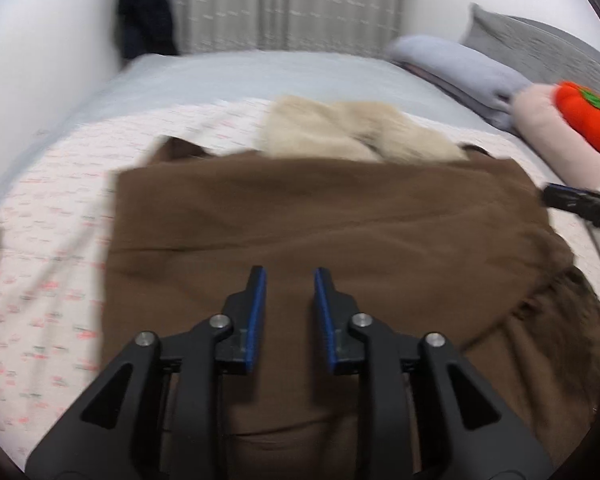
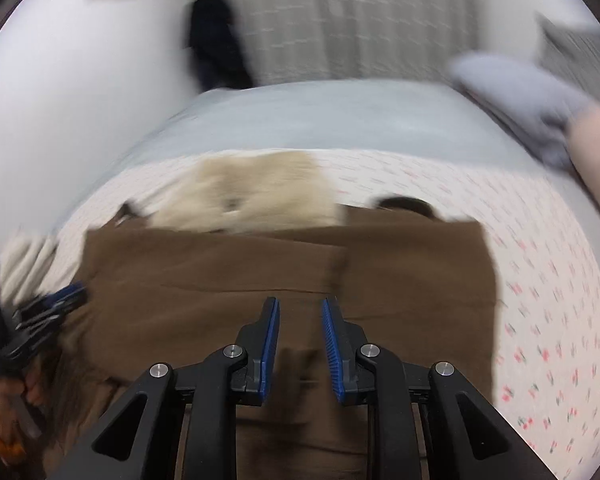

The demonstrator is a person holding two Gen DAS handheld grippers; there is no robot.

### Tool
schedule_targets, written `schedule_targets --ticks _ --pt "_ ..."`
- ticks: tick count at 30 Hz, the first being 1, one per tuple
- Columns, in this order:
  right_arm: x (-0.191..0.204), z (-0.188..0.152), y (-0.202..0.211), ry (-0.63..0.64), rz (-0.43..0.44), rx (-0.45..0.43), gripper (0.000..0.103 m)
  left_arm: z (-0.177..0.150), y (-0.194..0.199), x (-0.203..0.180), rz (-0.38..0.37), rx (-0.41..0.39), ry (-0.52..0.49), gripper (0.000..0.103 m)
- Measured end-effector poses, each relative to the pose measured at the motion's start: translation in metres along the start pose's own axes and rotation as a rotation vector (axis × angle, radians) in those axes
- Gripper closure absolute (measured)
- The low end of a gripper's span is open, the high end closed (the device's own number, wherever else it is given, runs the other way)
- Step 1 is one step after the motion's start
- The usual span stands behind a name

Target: Fold large clothes

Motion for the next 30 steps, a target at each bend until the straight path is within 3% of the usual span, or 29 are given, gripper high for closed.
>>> schedule_targets --ticks 3,6,7,8,9,12,15,20,25,30 --pt "0.024 -0.015 -0.020 0.092 -0.018 0.052 0.080 -0.015 -0.026 -0.011 0.002 0.074 -0.012 0.074" --pt "0.004 -0.048 -0.049 0.067 -0.102 0.163 0.079 -0.022 -0.026 0.002 -0.017 0.058 0.052 0.065" --pt "-0.007 -0.050 -0.053 0.024 -0.085 0.169 0.065 -0.022 -0.023 0.007 -0.011 0.063 0.080 0.065" --pt "-0.016 -0.051 -0.052 -0.026 -0.067 0.173 0.058 -0.024 -0.020 0.011 -0.005 0.068 0.090 0.065" --pt "-0.022 -0.052 -0.047 -0.064 -0.044 0.181 0.058 -0.025 -0.017 0.013 0.001 0.074 0.095 0.065" --pt "-0.020 -0.053 -0.021 -0.046 -0.050 0.155 0.057 -0.028 0.003 0.008 0.021 0.097 0.093 0.062" --pt "-0.010 -0.058 0.012 0.019 -0.087 0.135 0.054 -0.035 0.030 0.001 0.016 0.112 0.103 0.038" --pt "0.001 -0.076 0.068 0.073 -0.140 0.091 0.030 -0.051 0.077 -0.017 0.016 0.117 0.078 0.024" --pt "-0.004 -0.092 0.105 0.089 -0.206 0.076 0.021 -0.074 0.125 -0.031 0.039 0.129 0.046 0.020" --pt "-0.013 -0.122 0.143 0.088 -0.211 0.092 0.020 -0.105 0.164 -0.033 0.040 0.130 0.056 0.019"
Point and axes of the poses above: each gripper's, at about its wrist camera, not at the fingertips, and y roughly against the way its jaws point, x to its left, z to its top, the point moved 1 cm from there along -y, roughly the way its jaws point, and after that the axes turned 7 degrees about -z, right-handed, at the moved point
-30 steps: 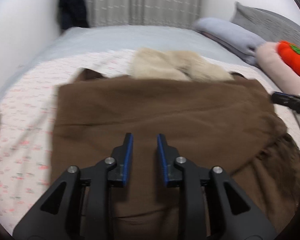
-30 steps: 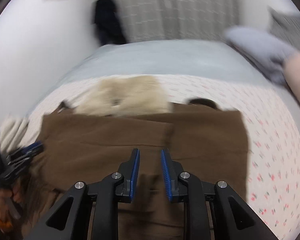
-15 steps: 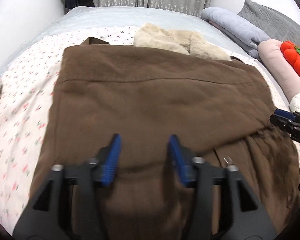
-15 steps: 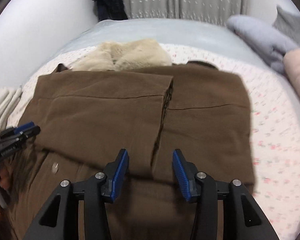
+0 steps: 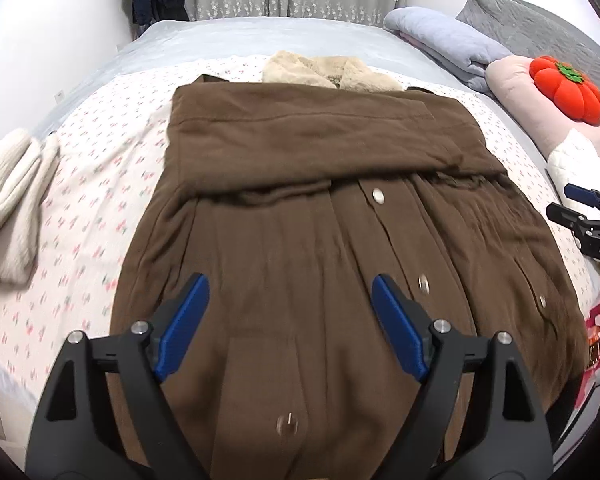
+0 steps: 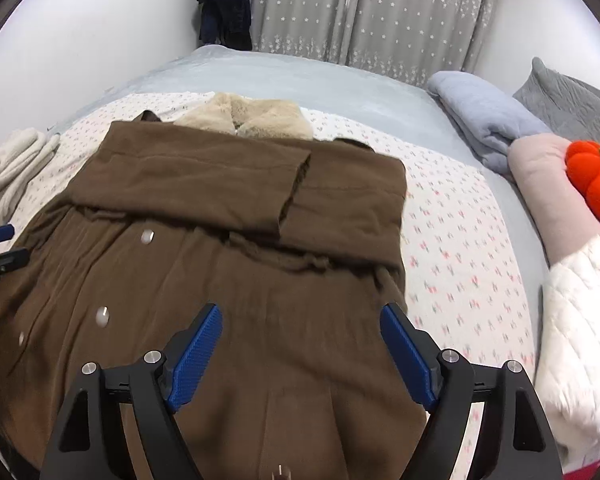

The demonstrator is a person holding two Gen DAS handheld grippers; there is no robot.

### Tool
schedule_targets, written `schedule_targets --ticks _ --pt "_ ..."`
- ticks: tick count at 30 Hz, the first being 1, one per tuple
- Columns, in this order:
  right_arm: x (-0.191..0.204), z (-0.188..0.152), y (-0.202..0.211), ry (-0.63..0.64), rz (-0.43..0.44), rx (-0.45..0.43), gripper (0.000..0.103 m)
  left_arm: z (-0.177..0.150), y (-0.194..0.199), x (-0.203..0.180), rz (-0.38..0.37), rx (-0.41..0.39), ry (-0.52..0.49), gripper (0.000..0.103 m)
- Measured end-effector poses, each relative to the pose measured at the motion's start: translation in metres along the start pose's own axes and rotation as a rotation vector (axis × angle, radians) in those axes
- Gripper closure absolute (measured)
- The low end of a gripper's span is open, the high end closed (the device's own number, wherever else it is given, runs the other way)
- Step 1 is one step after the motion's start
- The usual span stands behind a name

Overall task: Fold large clothes
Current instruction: 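Grasp the coat hem with both tools and lift it toward the collar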

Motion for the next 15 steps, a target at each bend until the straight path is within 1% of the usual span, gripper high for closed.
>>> schedule_targets --ticks 3,6,8,12,15 --pt "-0.002 -0.020 0.014 0.000 0.014 0.004 0.020 -0.018 0.014 0.005 0.011 -0.001 0.004 0.019" --pt "-0.008 -0.038 0.025 -0.015 0.030 0.007 0.019 -0.035 0.024 0.016 0.028 -0.001 0.032 0.018" --pt "-0.014 -0.054 0.033 -0.050 0.045 0.012 0.019 -0.046 0.030 0.025 0.039 0.000 0.061 0.018" --pt "-0.032 -0.086 0.043 -0.137 0.126 0.029 0.019 -0.074 0.039 0.050 0.069 0.007 0.117 0.018" --pt "-0.054 -0.115 0.045 -0.228 0.131 0.052 0.018 -0.094 0.043 0.066 0.088 0.019 0.151 0.018"
Point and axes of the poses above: each gripper's, at about its wrist camera, not at the fingertips, and y roughly against the way its jaws point, x to its left, z to its top, the point moved 1 cm from there along -y, roughly the way its jaws point, and after that the axes turned 7 degrees about -z, right-handed, at the moved point
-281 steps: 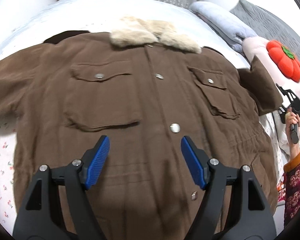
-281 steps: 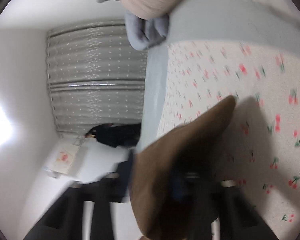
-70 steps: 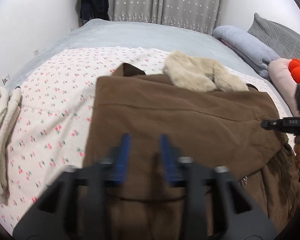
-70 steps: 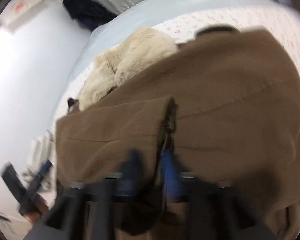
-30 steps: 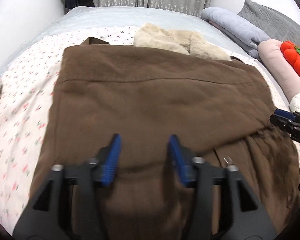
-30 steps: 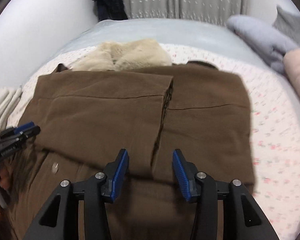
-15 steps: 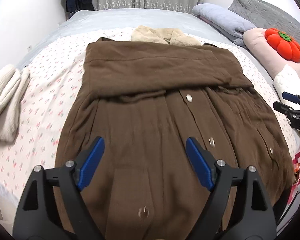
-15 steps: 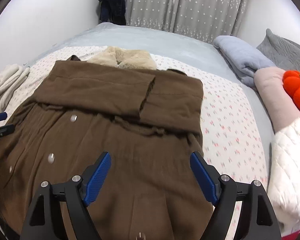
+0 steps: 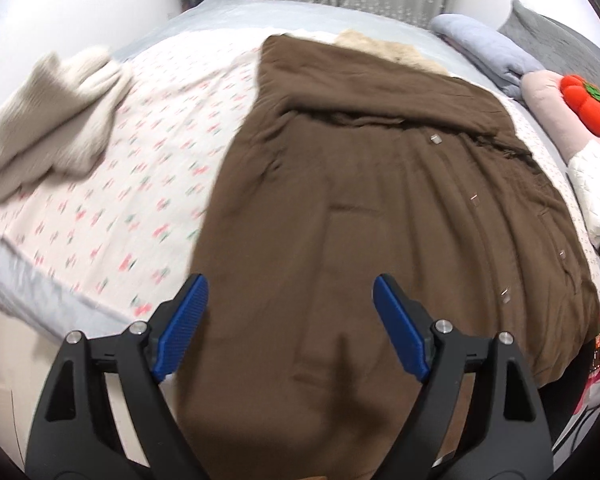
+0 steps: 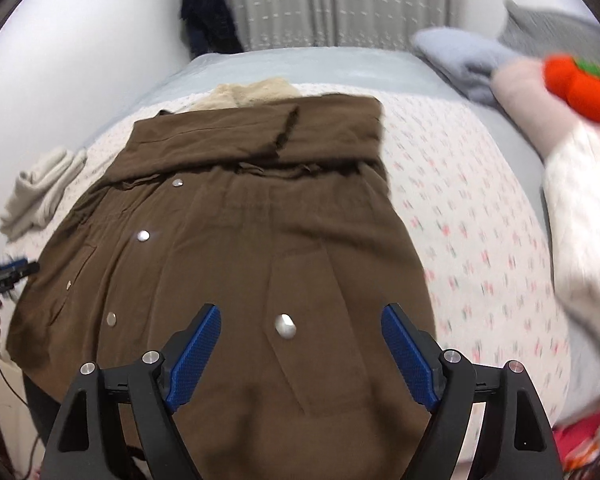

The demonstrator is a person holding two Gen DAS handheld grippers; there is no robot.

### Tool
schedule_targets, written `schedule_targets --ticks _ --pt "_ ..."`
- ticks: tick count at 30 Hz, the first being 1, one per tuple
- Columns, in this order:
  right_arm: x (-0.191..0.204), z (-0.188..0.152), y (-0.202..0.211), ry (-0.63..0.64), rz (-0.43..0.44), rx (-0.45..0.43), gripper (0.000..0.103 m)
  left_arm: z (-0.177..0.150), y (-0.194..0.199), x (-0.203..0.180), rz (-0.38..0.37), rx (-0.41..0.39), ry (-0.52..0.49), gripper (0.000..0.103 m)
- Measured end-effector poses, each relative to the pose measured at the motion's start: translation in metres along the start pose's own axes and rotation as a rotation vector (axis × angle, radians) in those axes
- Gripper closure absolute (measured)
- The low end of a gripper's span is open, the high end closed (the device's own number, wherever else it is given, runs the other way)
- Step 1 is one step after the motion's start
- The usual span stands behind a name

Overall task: Fold large clothes
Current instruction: 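Grasp the coat hem with both tools and lift it toward the collar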

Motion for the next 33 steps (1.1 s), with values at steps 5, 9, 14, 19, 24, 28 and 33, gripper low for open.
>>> schedule_targets --ticks 5,9,14,19,24,28,33 --pt "-0.042 -0.037 -0.005 -0.115 -0.018 0.037 0.018 -0.032 0.001 0.034 -0.056 0.019 0.089 0.018" --pt "-0.068 -0.064 -0.017 -0.169 0.007 0.090 0.018 -0.049 0.002 0.055 -0.168 0.024 0.149 0.018" --pt "-0.089 -0.081 -0.032 -0.242 0.113 0.137 0.018 -0.060 -0.002 0.073 -0.301 0.027 0.215 0.018" --pt "-0.099 -0.084 -0.037 -0.300 0.202 0.130 0.018 -0.073 -0.012 0.084 -0.435 0.072 0.309 0.019" --pt "-0.099 -0.079 -0.037 -0.304 0.245 0.134 0.019 -0.083 -0.011 0.077 -0.534 0.086 0.308 0.031" --pt "-0.098 -0.081 -0.041 -0.331 0.297 0.142 0.023 -0.085 -0.013 0.073 -0.562 0.066 0.349 0.042" --pt "-0.101 -0.087 -0.045 -0.411 0.437 0.183 0.043 -0.087 -0.014 0.073 -0.641 0.057 0.409 0.062"
Point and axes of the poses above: each gripper's, at about its wrist camera, not at the fingertips, and y roughly against the way its jaws point, x to its left, z to its top, the point moved 1 cm from there along -y, roughly the way its jaws point, and after that the axes turned 7 degrees about -z, right-handed, at the moved point
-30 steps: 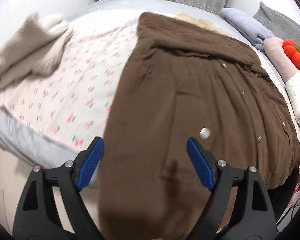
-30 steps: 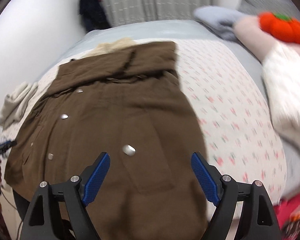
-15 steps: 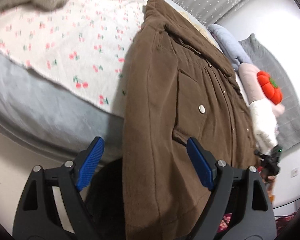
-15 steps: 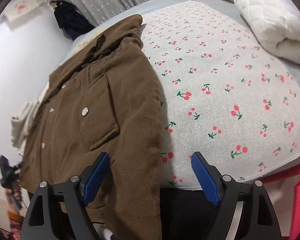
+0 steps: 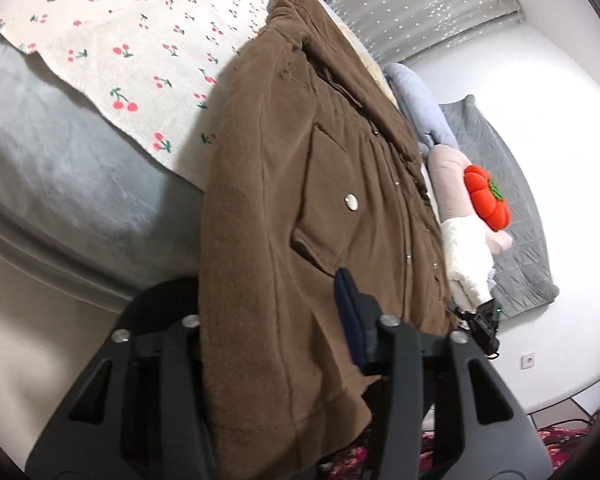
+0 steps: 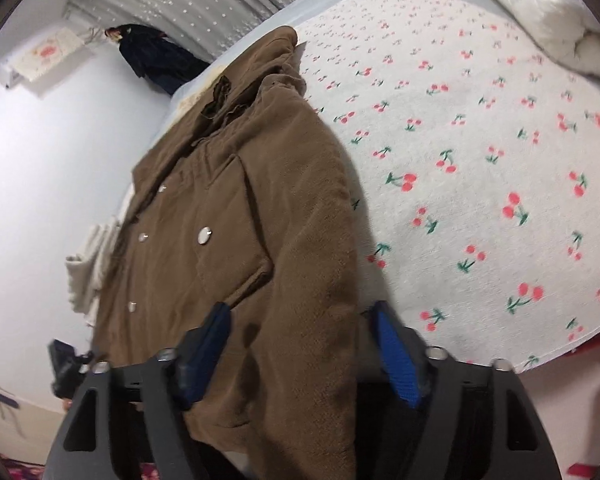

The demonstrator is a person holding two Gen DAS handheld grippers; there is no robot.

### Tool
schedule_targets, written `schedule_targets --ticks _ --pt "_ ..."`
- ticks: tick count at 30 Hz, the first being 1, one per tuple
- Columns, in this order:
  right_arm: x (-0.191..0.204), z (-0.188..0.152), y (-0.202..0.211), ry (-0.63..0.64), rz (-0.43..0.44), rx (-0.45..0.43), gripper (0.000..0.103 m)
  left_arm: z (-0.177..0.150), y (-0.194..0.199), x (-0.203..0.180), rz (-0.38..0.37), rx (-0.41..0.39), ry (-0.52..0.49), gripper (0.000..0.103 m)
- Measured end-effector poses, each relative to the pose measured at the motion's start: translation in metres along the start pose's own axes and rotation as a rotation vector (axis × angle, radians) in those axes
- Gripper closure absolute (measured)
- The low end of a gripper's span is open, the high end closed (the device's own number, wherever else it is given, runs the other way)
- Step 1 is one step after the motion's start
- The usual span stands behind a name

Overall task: Fold large clothes
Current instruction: 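Grasp the coat hem with both tools and lift it toward the collar, then carry the held hem over the coat toward the fur collar with both tools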

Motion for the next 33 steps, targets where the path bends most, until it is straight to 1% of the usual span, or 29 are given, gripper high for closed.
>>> schedule_targets --ticks 1,3,4,5,6,7,8,10,11,12,16,18,21,24,28,33 --pt "-0.001 -0.001 -0.003 -0.020 0.029 0.017 0.045 -0.001 -0.002 -0.002 -0.004 0.008 -0.001 0.065" --pt "-0.004 -0.004 -0.008 -0.060 0.090 0.043 0.047 -0.003 -0.004 -0.006 -0.020 0.024 -0.013 0.065" --pt "-0.003 -0.006 -0.008 -0.060 0.093 0.044 0.049 -0.003 -0.005 -0.008 -0.035 0.031 -0.016 0.065" --pt "-0.002 -0.006 -0.007 -0.054 0.083 0.045 0.054 -0.004 -0.008 -0.011 -0.049 0.037 -0.023 0.065" --pt "-0.001 -0.006 -0.008 -0.055 0.074 0.052 0.059 -0.005 -0.010 -0.016 -0.040 0.031 -0.040 0.065" --pt "0.000 -0.006 -0.009 -0.058 0.072 0.059 0.073 -0.006 -0.012 -0.021 -0.038 0.036 -0.056 0.068" --pt "0.001 -0.006 -0.009 -0.060 0.075 0.065 0.084 -0.006 -0.013 -0.023 -0.040 0.037 -0.061 0.077" --pt "0.007 -0.007 -0.007 -0.048 0.066 0.062 0.088 -0.004 -0.014 -0.031 -0.053 0.027 -0.071 0.082" --pt "0.011 -0.007 -0.005 -0.041 0.068 0.057 0.090 -0.003 -0.013 -0.035 -0.057 0.021 -0.082 0.084" --pt "0.015 -0.007 -0.002 -0.039 0.091 0.049 0.090 -0.002 -0.012 -0.039 -0.069 0.011 -0.090 0.084" --pt "0.030 -0.003 0.013 -0.030 0.221 -0.011 0.092 0.005 -0.002 -0.061 -0.179 -0.053 -0.112 0.087" --pt "0.039 0.002 0.023 -0.020 0.270 -0.044 0.092 0.010 0.000 -0.071 -0.208 -0.078 -0.126 0.088" --pt "0.055 0.013 0.034 0.008 0.320 -0.092 0.093 0.023 0.003 -0.087 -0.246 -0.125 -0.159 0.089" --pt "0.075 0.031 0.045 0.048 0.348 -0.146 0.093 0.040 0.007 -0.101 -0.279 -0.165 -0.189 0.089" --pt "0.099 0.056 0.053 0.086 0.373 -0.204 0.093 0.068 0.008 -0.121 -0.302 -0.209 -0.231 0.090" --pt "0.116 0.096 0.056 0.100 0.393 -0.265 0.093 0.110 0.010 -0.139 -0.313 -0.273 -0.265 0.090"
Point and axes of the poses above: each gripper's, at about its wrist camera, not at the fingertips, and y roughly against the way its jaws point, x to its left, z to its top, the point moved 1 cm from there along -y, roughly the way its jaws point, and after that the axes turned 7 degrees about -z, right-handed, at the moved point
